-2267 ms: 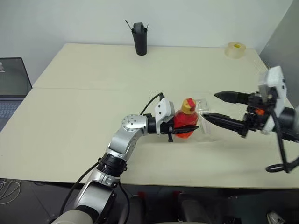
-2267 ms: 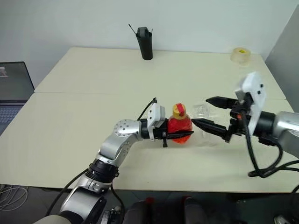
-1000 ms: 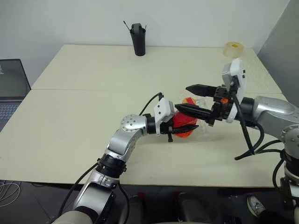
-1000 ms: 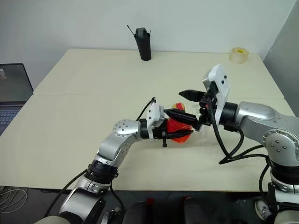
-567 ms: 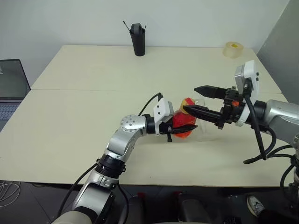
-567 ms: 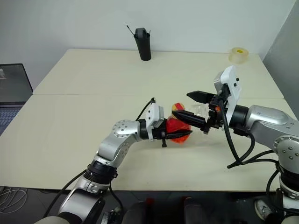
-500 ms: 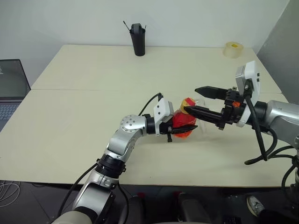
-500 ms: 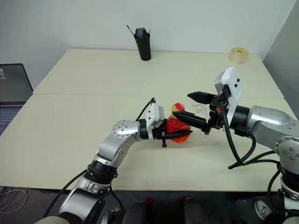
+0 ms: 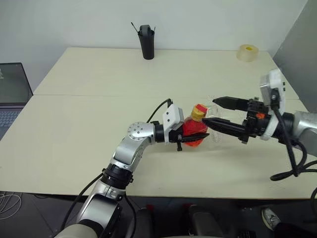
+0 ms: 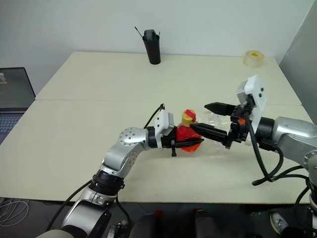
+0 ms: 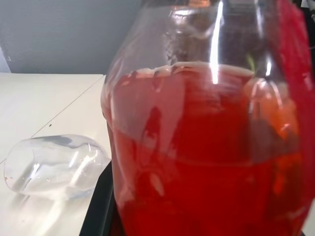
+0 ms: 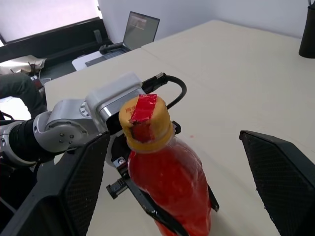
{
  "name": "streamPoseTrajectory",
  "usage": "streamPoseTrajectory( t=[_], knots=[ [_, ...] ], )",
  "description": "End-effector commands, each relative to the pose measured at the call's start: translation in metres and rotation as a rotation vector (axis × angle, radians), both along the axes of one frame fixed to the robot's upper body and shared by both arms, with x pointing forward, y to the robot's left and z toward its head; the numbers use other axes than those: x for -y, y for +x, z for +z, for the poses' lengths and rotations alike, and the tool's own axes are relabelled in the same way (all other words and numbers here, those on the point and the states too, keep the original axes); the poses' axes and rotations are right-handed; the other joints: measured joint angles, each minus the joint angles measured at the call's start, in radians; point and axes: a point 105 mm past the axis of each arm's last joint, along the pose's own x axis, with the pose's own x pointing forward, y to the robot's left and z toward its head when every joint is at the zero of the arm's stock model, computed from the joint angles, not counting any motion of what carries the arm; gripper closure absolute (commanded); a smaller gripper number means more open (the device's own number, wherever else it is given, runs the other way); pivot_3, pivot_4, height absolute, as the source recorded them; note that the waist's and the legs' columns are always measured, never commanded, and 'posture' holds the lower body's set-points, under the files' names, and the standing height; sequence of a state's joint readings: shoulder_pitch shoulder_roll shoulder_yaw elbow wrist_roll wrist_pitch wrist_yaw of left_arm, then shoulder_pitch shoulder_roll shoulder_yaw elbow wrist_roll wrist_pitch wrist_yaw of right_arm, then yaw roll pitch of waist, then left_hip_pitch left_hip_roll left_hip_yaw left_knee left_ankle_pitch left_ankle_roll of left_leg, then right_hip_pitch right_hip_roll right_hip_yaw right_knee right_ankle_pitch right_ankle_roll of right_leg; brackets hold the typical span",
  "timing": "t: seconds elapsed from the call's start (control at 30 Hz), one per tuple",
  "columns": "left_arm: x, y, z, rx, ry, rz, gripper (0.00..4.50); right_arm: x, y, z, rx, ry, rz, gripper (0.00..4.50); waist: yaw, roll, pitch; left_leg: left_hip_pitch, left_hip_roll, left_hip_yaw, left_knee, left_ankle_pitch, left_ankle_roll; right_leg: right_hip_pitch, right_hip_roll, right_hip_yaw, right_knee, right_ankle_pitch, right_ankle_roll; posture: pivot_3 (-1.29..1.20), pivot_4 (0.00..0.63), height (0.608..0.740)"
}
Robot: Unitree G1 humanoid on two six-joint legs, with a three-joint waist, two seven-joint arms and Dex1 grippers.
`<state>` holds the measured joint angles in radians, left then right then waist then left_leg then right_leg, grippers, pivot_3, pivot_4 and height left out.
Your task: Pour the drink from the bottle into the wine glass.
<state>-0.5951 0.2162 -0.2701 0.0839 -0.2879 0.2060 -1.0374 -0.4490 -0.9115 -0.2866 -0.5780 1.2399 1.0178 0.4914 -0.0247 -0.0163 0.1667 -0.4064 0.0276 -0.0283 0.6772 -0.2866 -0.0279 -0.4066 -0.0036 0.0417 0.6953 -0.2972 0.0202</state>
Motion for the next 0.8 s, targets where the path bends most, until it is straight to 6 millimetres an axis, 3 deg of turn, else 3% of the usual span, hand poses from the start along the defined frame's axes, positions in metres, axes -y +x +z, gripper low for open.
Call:
streamPoseTrajectory(
  t=[0.03,0.43,0.8],
  knots=[
    [0.000,0.000,0.019,0.076,-0.039,-0.009,3.11,-0.003,-0.005,0.011,0.049,0.004,0.021,0.00,-0.002,0.000,0.000,0.000,0.000,0.000,0.000,0.000,0.000,0.000,0.000,0.000,0.000,0.000,0.000,0.00,0.150,0.740],
    [0.006,-0.003,0.020,0.085,-0.046,-0.022,3.11,-0.033,0.013,0.008,0.061,0.048,0.050,0.00,-0.001,0.000,0.000,0.001,0.000,0.000,0.000,0.000,0.000,0.000,0.000,0.000,0.000,0.000,0.000,0.00,0.150,0.740],
    [0.005,-0.002,0.019,0.083,-0.045,-0.014,3.11,-0.029,0.027,0.013,0.066,0.074,0.003,0.00,-0.002,0.000,0.000,0.001,0.001,0.000,0.000,0.000,0.000,0.000,0.000,0.000,0.000,0.000,0.000,0.00,0.150,0.740]
  ],
)
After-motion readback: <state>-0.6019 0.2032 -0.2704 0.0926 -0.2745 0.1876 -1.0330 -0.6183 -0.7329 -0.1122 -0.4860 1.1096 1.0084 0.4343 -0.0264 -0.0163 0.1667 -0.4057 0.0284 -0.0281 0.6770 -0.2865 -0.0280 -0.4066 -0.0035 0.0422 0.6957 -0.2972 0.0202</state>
